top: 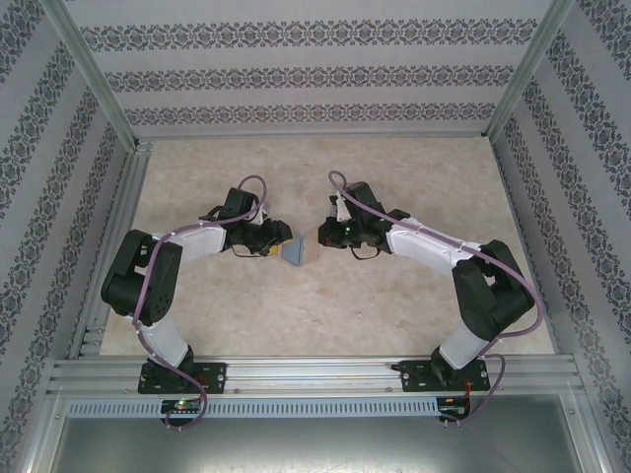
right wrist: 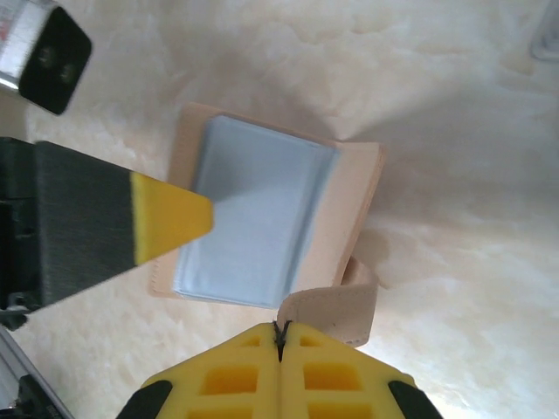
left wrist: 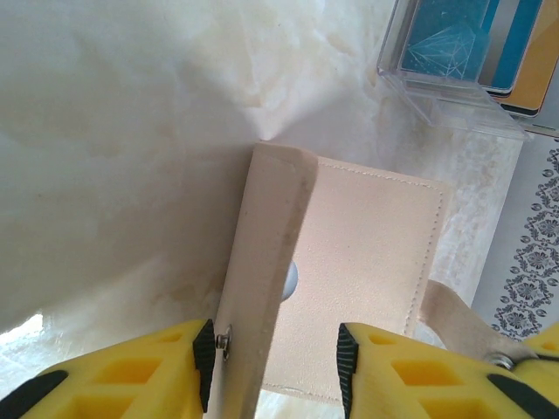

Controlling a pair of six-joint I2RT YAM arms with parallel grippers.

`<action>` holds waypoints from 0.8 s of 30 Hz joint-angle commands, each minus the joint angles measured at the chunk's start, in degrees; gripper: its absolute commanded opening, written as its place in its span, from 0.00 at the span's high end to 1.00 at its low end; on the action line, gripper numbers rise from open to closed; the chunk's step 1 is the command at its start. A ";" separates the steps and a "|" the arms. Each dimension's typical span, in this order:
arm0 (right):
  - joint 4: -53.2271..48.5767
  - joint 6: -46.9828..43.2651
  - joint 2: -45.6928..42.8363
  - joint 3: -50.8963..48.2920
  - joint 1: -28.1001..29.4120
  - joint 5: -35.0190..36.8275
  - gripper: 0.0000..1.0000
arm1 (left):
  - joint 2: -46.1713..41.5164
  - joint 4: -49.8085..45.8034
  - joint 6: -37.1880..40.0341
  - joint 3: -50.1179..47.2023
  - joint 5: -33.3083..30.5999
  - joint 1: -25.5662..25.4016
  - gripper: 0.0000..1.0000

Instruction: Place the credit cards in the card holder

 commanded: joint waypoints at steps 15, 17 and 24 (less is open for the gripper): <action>-0.10 -3.70 1.13 -6.27 -0.85 5.29 1.00 | -3.44 -1.66 0.62 2.03 -0.66 -0.55 0.82; -0.36 -4.09 1.64 -6.31 -0.85 6.08 1.00 | -4.10 -2.04 0.33 2.09 -0.46 -0.56 0.82; 0.04 -4.96 4.30 -6.29 -0.88 7.11 1.00 | -6.27 -6.74 2.61 3.79 -2.70 -0.65 0.76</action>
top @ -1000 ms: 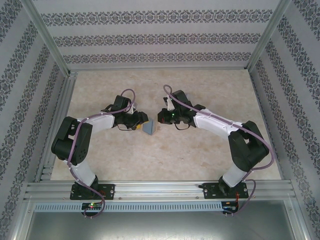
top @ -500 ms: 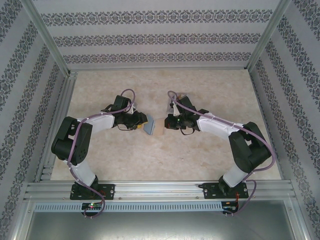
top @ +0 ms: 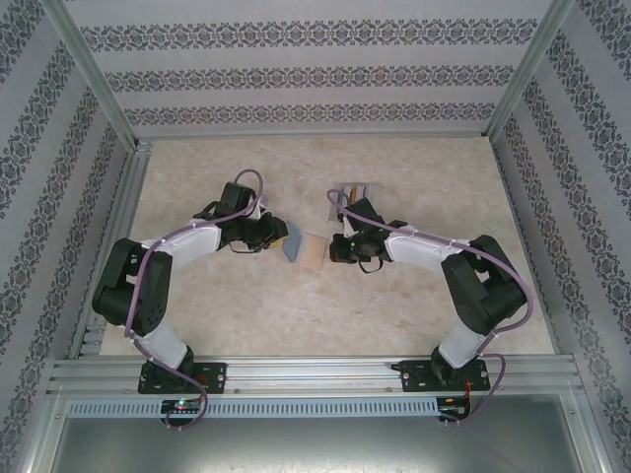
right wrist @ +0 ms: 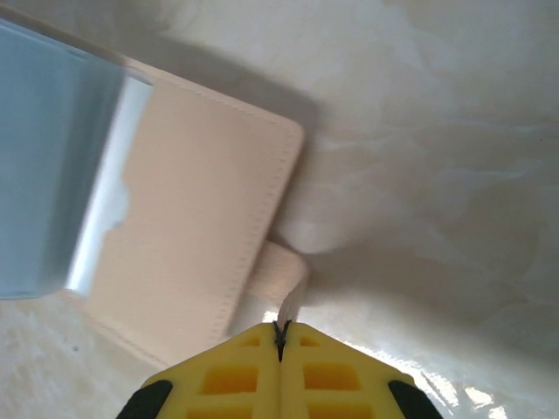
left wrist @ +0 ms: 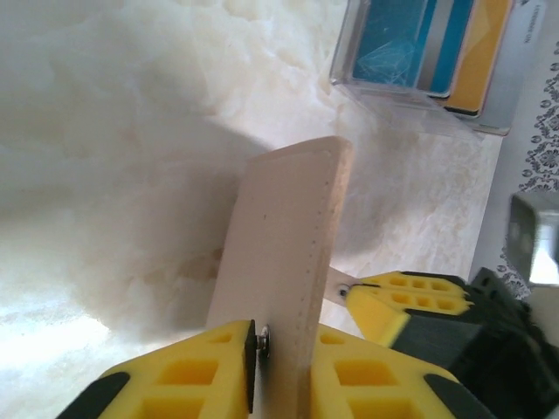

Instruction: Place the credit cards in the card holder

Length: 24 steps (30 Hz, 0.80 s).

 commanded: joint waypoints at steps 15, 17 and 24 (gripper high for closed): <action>0.46 -1.44 1.80 -0.53 -0.49 0.25 0.99 | 0.62 -1.35 1.15 1.24 -0.98 -0.62 0.76; 0.19 -1.66 1.73 -0.24 -0.50 0.15 0.99 | 0.97 -1.35 1.06 1.42 -0.87 -0.72 0.62; -0.85 -2.17 1.32 0.38 -0.61 0.85 0.99 | 3.71 -12.35 7.68 8.65 -6.44 -5.74 0.42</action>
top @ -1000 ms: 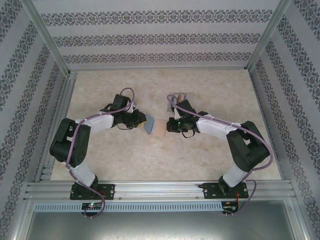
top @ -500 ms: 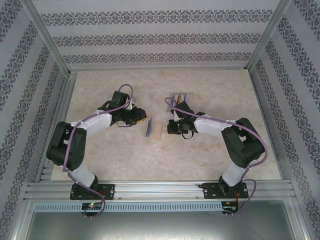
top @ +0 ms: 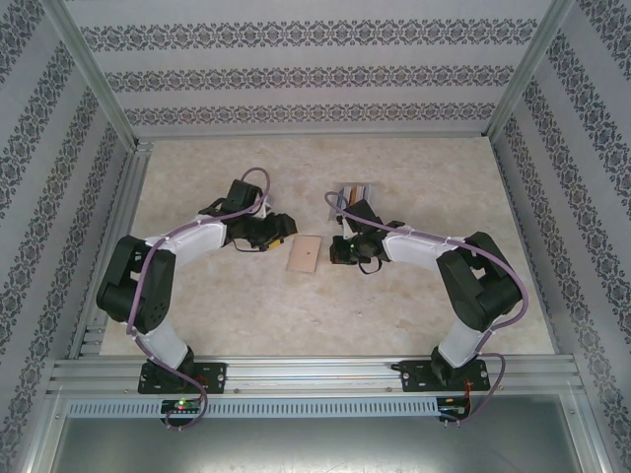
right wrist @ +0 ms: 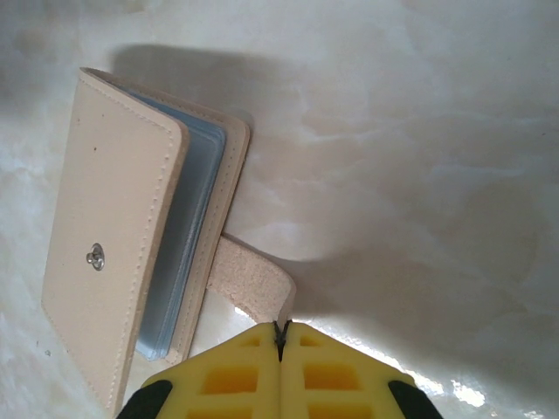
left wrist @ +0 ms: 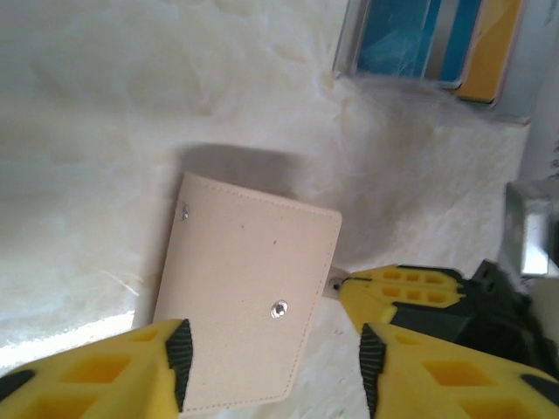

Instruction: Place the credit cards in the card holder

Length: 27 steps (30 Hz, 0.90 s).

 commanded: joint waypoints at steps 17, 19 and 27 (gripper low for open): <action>1.82 1.11 -2.24 -1.12 -1.32 -2.24 0.99 | 17.16 -34.41 17.58 26.47 -32.62 -17.70 0.25; 2.56 1.53 -2.45 -1.63 -1.45 -2.77 0.99 | 17.67 -34.01 17.31 26.31 -32.90 -17.72 0.25; 5.00 2.88 -2.73 -3.07 -1.89 -4.70 0.98 | 19.71 -32.49 16.84 26.64 -31.61 -18.14 0.15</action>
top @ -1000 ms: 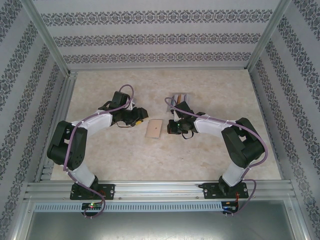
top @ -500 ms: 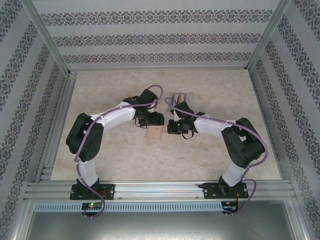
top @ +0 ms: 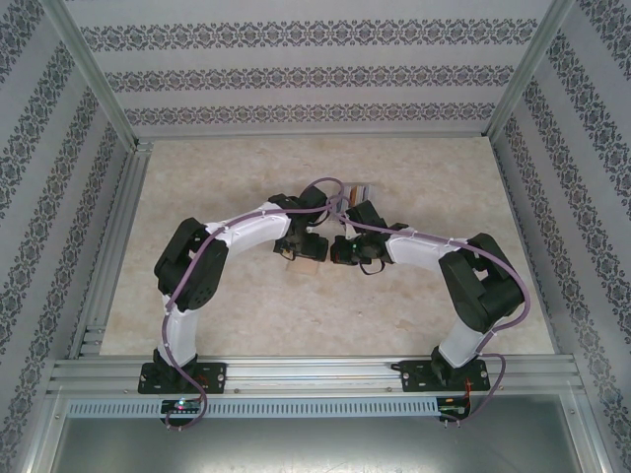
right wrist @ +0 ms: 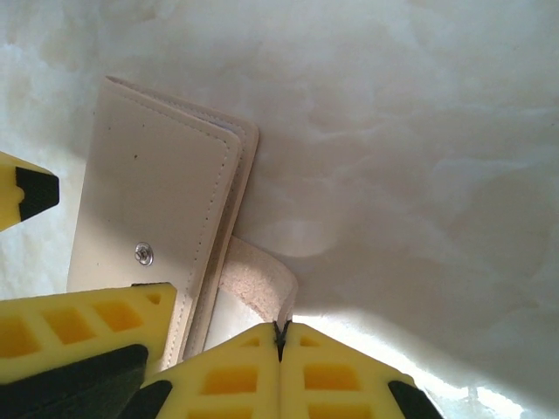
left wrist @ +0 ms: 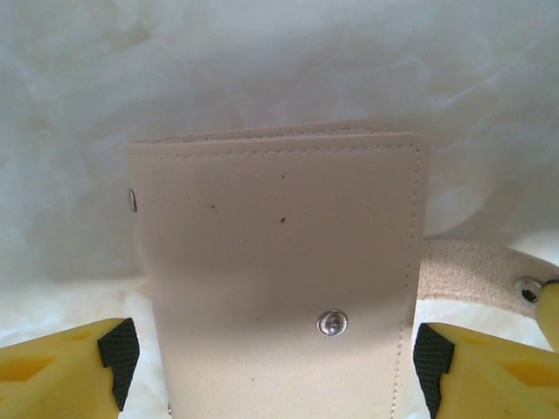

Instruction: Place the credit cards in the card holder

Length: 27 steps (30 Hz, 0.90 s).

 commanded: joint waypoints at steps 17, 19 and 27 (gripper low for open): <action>13.43 7.88 -4.93 -6.97 -4.95 -10.81 0.97 | 2.39 1.97 0.24 -0.83 -0.43 -1.13 0.05; 13.65 8.06 -5.01 -6.91 -4.98 -11.16 0.97 | 2.33 2.15 0.16 -1.15 -0.48 -1.16 0.05; 14.74 8.66 -4.00 -6.81 -5.05 -11.99 0.94 | 2.10 4.13 -0.15 -0.54 3.77 -1.84 0.00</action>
